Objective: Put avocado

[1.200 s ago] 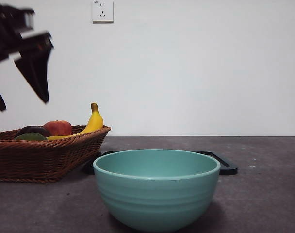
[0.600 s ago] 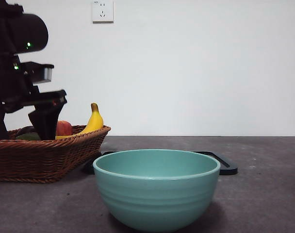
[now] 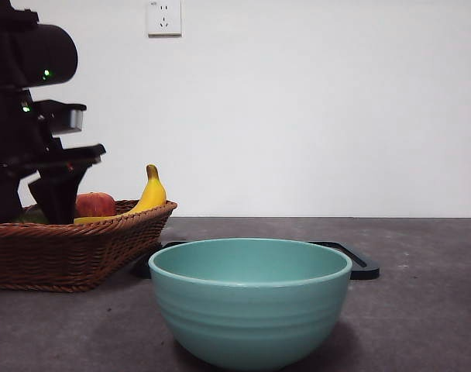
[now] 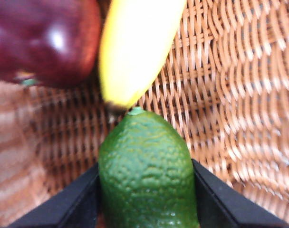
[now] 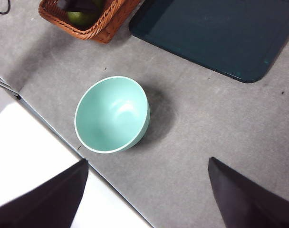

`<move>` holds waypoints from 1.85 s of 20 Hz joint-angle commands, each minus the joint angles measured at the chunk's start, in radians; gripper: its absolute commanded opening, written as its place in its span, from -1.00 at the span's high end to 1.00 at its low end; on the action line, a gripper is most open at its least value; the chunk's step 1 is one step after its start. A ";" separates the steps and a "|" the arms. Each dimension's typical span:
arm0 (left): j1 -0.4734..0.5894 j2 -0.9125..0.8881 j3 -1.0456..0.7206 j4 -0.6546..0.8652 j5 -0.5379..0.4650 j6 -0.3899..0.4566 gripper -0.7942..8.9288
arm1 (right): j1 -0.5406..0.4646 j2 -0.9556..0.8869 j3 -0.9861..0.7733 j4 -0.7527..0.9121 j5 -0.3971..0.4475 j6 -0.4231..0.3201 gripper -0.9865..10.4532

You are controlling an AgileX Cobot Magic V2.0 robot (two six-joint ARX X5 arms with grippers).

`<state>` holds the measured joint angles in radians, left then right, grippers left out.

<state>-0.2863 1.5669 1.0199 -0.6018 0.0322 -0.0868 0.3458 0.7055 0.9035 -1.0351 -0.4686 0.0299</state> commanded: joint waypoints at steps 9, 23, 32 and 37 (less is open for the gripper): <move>-0.172 -0.378 0.019 -0.109 0.216 -0.013 0.42 | 0.005 0.006 0.015 0.010 -0.002 -0.003 0.12; -0.632 -0.079 0.019 0.061 0.140 -0.030 0.42 | 0.005 0.006 0.015 0.010 0.005 -0.003 0.12; -0.685 0.086 0.019 0.128 0.094 -0.025 0.39 | 0.005 0.006 0.015 0.010 0.005 -0.003 0.12; -0.685 0.087 0.019 0.130 0.094 -0.025 0.14 | 0.005 0.006 0.015 0.010 0.005 -0.004 0.12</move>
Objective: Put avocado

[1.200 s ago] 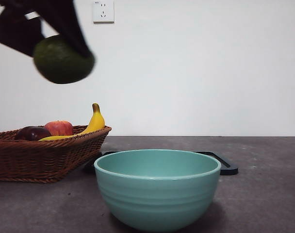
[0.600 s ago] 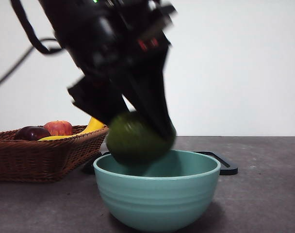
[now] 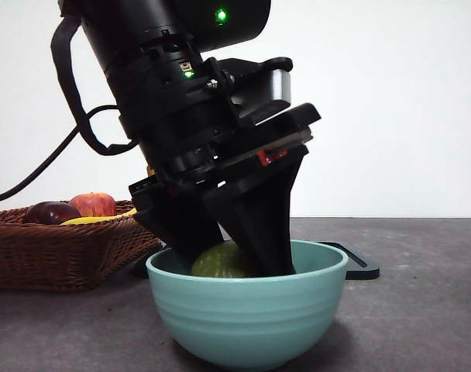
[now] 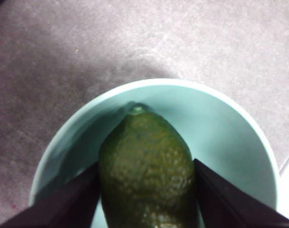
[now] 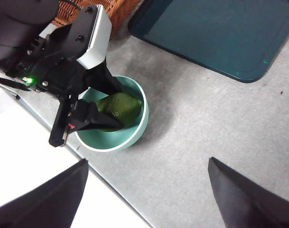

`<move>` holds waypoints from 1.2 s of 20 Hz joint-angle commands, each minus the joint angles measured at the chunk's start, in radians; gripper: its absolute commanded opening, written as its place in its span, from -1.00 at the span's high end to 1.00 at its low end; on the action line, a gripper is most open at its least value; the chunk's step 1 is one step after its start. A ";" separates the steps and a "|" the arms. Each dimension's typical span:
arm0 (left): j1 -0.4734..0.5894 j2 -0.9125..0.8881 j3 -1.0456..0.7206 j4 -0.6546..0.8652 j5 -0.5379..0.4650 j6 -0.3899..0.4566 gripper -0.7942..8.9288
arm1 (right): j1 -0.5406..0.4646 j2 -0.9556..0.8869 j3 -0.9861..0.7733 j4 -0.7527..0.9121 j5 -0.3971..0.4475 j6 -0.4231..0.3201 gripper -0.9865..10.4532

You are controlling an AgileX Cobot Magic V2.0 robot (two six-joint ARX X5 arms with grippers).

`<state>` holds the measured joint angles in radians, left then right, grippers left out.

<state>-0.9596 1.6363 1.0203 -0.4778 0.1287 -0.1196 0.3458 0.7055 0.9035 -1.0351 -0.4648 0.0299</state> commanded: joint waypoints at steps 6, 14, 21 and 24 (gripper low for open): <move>-0.024 0.015 0.020 0.005 -0.002 -0.001 0.12 | 0.005 0.006 0.015 0.010 0.002 -0.004 0.12; -0.004 -0.105 0.069 -0.034 -0.002 -0.005 0.13 | 0.005 0.006 0.015 0.010 0.002 -0.003 0.12; 0.180 -0.354 0.069 -0.095 -0.002 -0.024 0.13 | 0.005 0.018 0.015 0.010 0.001 -0.003 0.12; 0.305 -0.458 0.069 -0.158 -0.002 -0.024 0.13 | 0.005 0.050 0.015 0.015 0.001 -0.004 0.12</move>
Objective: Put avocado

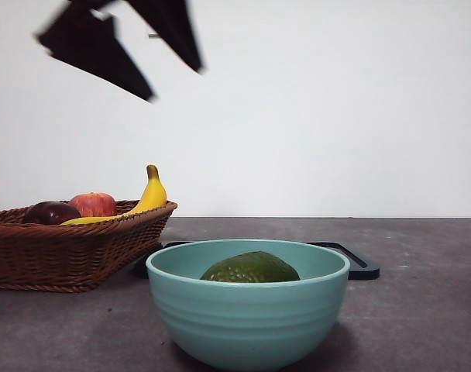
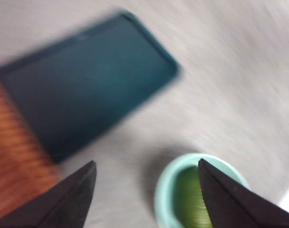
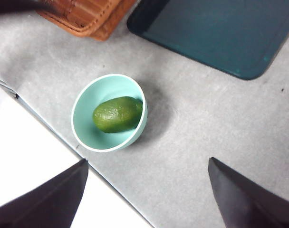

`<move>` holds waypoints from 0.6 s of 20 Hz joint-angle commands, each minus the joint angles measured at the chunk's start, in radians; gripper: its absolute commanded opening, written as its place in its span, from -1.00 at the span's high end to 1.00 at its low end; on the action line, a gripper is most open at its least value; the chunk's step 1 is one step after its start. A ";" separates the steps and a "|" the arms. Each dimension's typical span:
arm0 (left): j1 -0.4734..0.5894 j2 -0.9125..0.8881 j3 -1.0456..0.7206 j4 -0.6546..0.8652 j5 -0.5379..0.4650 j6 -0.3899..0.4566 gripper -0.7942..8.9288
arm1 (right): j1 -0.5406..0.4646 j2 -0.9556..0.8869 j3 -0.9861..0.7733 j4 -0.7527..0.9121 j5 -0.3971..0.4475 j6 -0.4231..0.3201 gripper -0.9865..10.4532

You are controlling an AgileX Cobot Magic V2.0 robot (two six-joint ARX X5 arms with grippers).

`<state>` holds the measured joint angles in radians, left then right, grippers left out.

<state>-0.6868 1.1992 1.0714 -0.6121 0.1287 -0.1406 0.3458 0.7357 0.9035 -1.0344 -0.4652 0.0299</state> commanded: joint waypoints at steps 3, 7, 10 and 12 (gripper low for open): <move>0.139 -0.095 0.018 -0.136 0.041 0.024 0.13 | 0.005 0.066 0.015 0.043 -0.001 -0.003 0.12; 0.185 -0.157 0.003 -0.250 0.189 0.078 0.13 | 0.009 0.142 0.015 0.084 -0.008 -0.003 0.12; 0.185 -0.188 -0.046 -0.303 0.350 0.116 0.13 | 0.037 0.214 0.015 0.128 -0.008 0.012 0.12; 0.181 -0.193 -0.077 -0.340 0.388 0.140 0.13 | 0.064 0.262 0.015 0.160 -0.008 0.016 0.12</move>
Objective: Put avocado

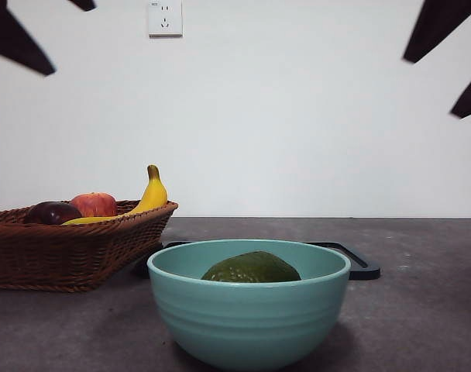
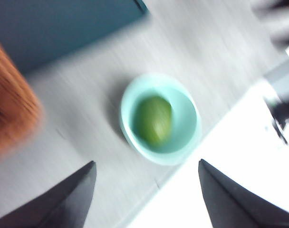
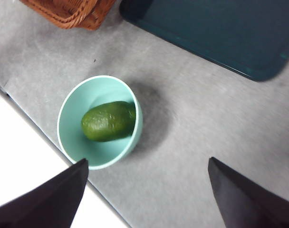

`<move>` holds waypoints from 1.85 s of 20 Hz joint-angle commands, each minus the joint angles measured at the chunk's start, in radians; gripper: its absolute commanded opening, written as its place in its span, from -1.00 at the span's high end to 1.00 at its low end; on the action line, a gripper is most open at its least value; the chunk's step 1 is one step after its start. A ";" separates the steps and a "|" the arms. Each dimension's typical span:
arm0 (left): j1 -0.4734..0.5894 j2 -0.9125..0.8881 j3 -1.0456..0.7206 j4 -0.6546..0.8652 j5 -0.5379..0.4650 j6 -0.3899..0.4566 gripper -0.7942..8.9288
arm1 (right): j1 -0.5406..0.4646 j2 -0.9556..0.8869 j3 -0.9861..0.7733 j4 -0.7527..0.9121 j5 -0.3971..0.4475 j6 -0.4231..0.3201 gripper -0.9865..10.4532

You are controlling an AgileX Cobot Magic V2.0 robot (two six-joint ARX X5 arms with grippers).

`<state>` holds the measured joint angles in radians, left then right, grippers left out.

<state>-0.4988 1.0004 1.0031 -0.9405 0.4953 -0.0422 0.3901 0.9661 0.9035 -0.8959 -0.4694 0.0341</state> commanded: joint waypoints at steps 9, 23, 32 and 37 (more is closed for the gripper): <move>-0.014 0.006 -0.032 -0.063 0.068 0.087 0.13 | 0.176 0.262 0.015 0.178 0.053 0.025 0.21; -0.014 0.006 -0.032 -0.063 0.067 0.087 0.13 | 0.345 0.525 0.015 0.344 0.272 0.038 0.53; -0.014 0.006 -0.032 -0.062 0.067 0.087 0.13 | 0.372 0.563 0.015 0.371 0.284 0.045 0.81; -0.014 0.006 -0.032 -0.062 0.067 0.087 0.13 | 0.374 0.561 0.030 0.365 0.249 0.082 0.81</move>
<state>-0.5064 1.0004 0.9657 -1.0096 0.5556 0.0357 0.7532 1.5082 0.9127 -0.5404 -0.2111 0.0944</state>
